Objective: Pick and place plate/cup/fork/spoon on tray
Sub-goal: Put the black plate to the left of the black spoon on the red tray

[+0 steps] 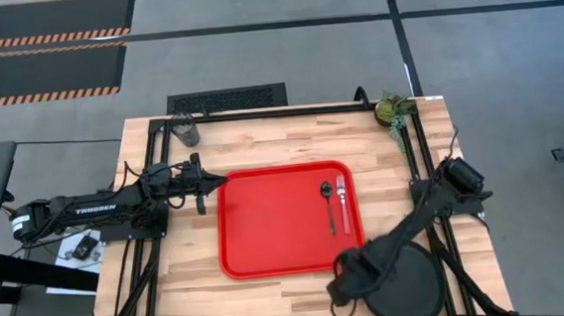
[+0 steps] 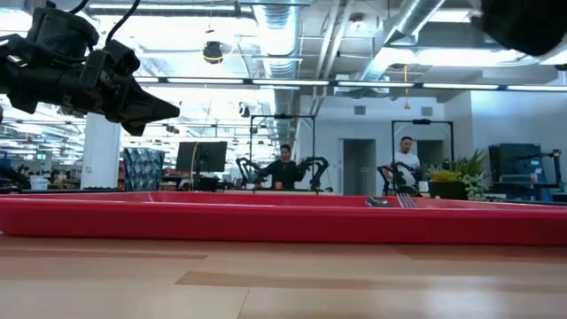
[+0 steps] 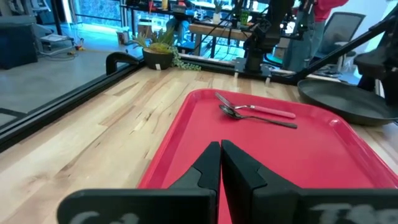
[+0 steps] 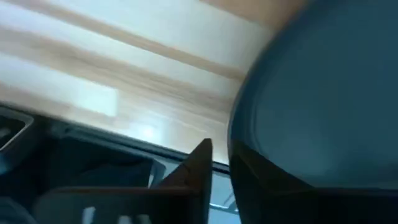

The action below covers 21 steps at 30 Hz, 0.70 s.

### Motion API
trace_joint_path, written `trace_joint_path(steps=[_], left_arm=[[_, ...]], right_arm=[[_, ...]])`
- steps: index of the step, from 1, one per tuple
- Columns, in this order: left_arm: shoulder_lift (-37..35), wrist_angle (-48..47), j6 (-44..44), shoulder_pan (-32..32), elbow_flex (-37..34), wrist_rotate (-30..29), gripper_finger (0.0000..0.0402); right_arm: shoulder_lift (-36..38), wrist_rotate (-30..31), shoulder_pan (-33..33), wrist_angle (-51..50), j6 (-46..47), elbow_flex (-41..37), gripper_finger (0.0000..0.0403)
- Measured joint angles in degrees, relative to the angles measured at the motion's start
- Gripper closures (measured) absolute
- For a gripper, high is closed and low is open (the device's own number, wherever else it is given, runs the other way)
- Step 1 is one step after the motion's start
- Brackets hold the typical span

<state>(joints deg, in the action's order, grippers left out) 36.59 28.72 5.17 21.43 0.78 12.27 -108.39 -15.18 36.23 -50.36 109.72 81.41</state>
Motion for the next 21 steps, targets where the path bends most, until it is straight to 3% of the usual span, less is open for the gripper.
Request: trace_joint_path(steps=[11, 15, 21], left_arm=[[0.0, 0.5, 0.0, 0.0, 0.0, 0.0, 0.04], [0.0, 0.4, 0.0, 0.0, 0.0, 0.0, 0.04], [0.0, 0.3, 0.0, 0.0, 0.0, 0.0, 0.04]], right_arm=[[-4.5, -2.7, 1.2, -1.8, 4.0, -0.2, 0.0206], [-5.0, -2.7, 1.1, -2.0, 4.3, -0.2, 0.0207], [-5.5, -2.9, 1.2, -1.4, 4.3, -0.2, 0.0246]])
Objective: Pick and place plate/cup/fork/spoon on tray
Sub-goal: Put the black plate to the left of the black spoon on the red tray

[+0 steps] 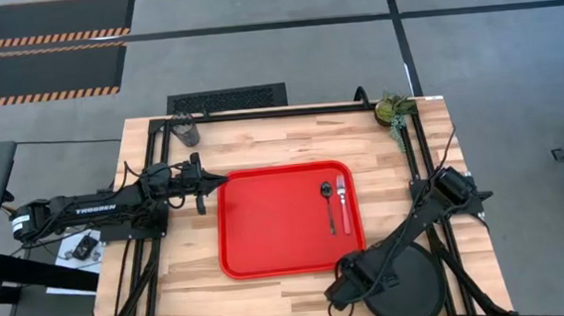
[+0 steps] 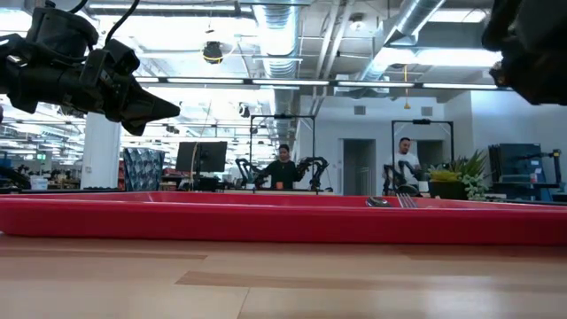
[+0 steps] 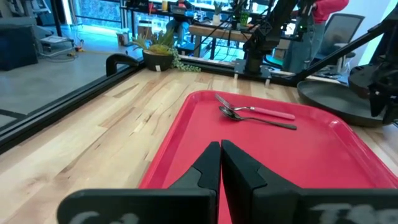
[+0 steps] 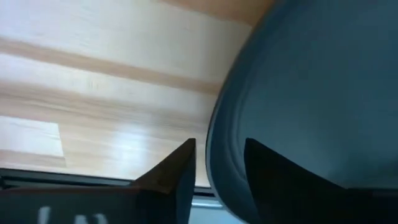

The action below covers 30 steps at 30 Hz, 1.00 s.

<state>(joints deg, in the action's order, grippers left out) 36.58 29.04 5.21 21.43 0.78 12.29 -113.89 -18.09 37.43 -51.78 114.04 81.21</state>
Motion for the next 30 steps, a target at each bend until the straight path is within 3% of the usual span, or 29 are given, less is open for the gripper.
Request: trace_joint_path(steps=[9, 21, 30], left_arm=[[0.0, 0.0, 0.0, 0.0, 0.0, 0.0, 0.04], [0.0, -0.1, 0.0, 0.0, 0.0, 0.0, 0.04], [0.0, 0.0, 0.1, 0.0, 0.0, 0.0, 0.04]], right_arm=[[0.0, 0.4, 0.0, 0.0, 0.2, 0.0, 0.0296], [-4.2, -3.1, -1.0, 2.7, 1.2, 0.0, 0.0277], [-3.0, -4.9, -1.0, 2.3, 0.5, 0.7, 0.0377]])
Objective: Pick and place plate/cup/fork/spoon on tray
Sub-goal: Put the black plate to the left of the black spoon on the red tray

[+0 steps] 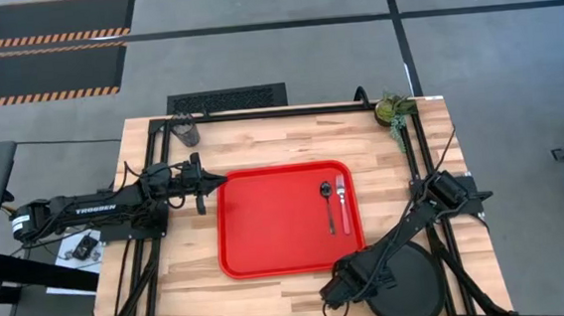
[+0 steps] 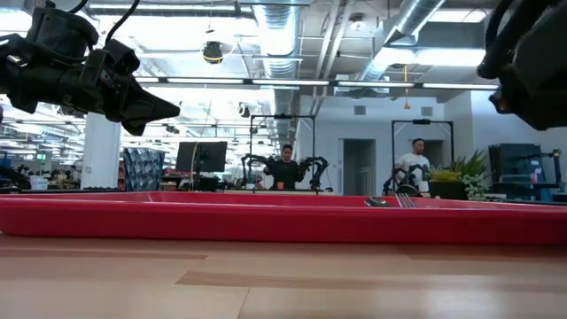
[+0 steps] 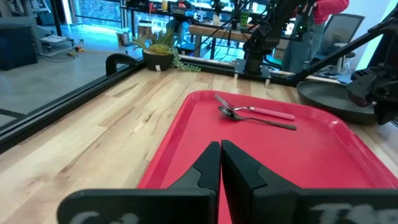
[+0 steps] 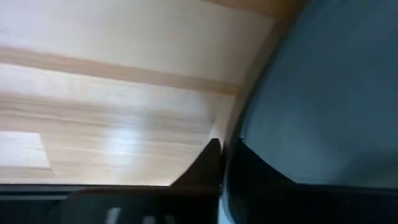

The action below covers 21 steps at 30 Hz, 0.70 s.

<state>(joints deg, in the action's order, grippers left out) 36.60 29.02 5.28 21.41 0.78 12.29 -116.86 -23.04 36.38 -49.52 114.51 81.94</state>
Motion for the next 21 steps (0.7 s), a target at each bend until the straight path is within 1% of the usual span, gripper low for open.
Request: trace_joint_path(steps=[2, 7, 12, 17, 21], left_arm=[[0.0, 0.2, 0.0, 0.0, 0.0, 0.0, 0.04], [0.0, 0.2, 0.1, 0.0, 0.0, 0.0, 0.04], [0.0, 0.3, 0.1, 0.0, 0.0, 0.0, 0.04], [0.0, 0.3, 0.1, 0.0, 0.0, 0.0, 0.04], [0.0, 0.3, 0.1, 0.0, 0.0, 0.0, 0.04]], right_arm=[[-0.1, 0.0, -0.1, -2.0, -0.4, 1.3, 0.0392], [-0.1, -2.1, -0.5, -3.3, -0.8, 3.9, 0.0382], [-0.1, -2.4, -0.9, -6.7, -1.2, 8.4, 0.0396], [-0.2, -2.4, -0.9, -14.2, -1.8, 15.0, 0.039], [-0.2, -2.1, -0.8, -21.7, -1.1, 20.7, 0.0395]])
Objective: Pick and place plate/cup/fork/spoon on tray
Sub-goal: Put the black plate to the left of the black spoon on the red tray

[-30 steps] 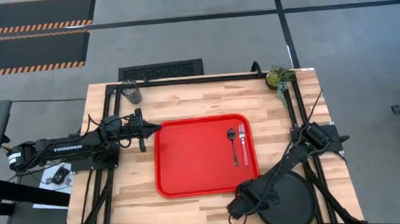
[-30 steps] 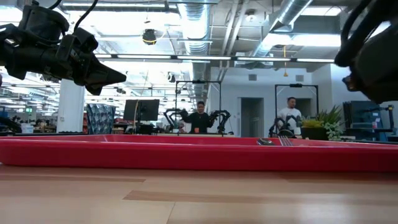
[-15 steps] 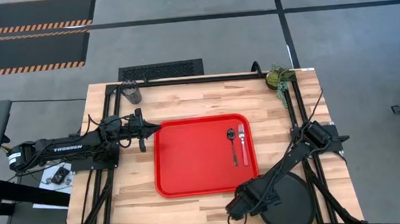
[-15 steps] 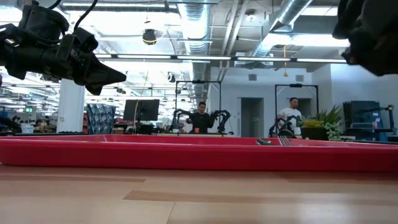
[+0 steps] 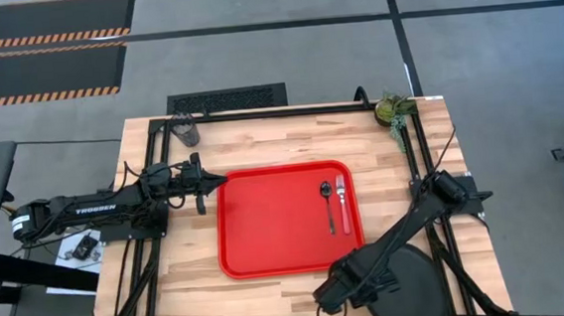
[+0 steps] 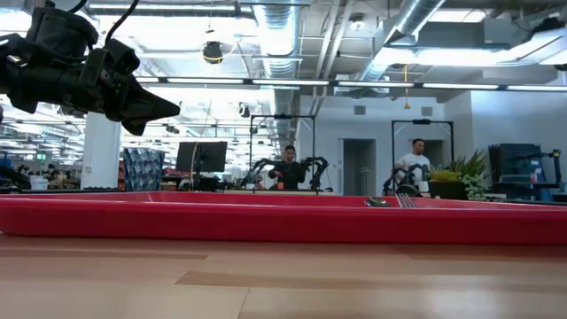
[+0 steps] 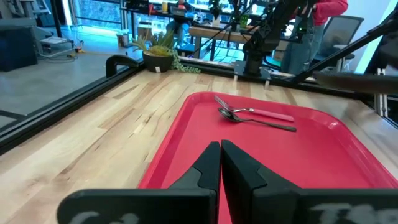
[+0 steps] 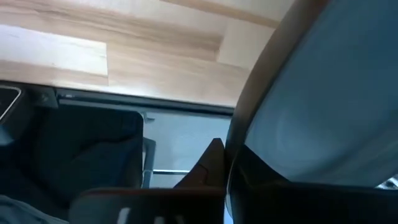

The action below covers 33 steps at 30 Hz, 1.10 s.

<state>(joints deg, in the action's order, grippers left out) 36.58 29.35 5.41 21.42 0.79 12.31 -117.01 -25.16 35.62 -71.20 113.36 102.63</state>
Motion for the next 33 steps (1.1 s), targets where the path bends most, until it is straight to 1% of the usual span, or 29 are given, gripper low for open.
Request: trace_joint_path(steps=[3, 7, 11, 16, 23, 27, 33], left_arm=[[0.0, 0.0, 0.0, 0.0, 0.0, 0.0, 0.04], [0.0, 0.1, 0.0, 0.0, 0.0, 0.0, 0.04], [0.0, 0.2, 0.3, 0.0, 0.0, 0.0, 0.04], [0.0, 0.2, 0.3, 0.0, 0.0, 0.0, 0.04], [0.0, 0.3, 0.4, 0.0, 0.0, 0.0, 0.04], [0.0, 0.3, 0.4, 0.0, 0.0, -0.1, 0.04], [0.0, 0.0, 0.2, 0.0, 0.0, -0.8, 0.04]], right_arm=[[0.0, 2.4, -0.1, -6.3, -1.1, 4.5, 0.0396], [0.1, 8.5, -2.0, -11.7, -6.6, 8.2, 0.0393], [0.0, 13.6, -5.8, -11.7, -17.2, 8.4, 0.0395], [-0.6, 16.3, -11.5, -11.5, -30.5, 8.4, 0.0392], [-0.5, 19.6, -17.9, -9.5, -45.6, 8.4, 0.0391], [-0.5, 22.3, -20.1, -6.8, -51.6, 8.4, 0.0391], [-0.5, 23.0, -21.2, -4.3, -56.5, 8.4, 0.0391]])
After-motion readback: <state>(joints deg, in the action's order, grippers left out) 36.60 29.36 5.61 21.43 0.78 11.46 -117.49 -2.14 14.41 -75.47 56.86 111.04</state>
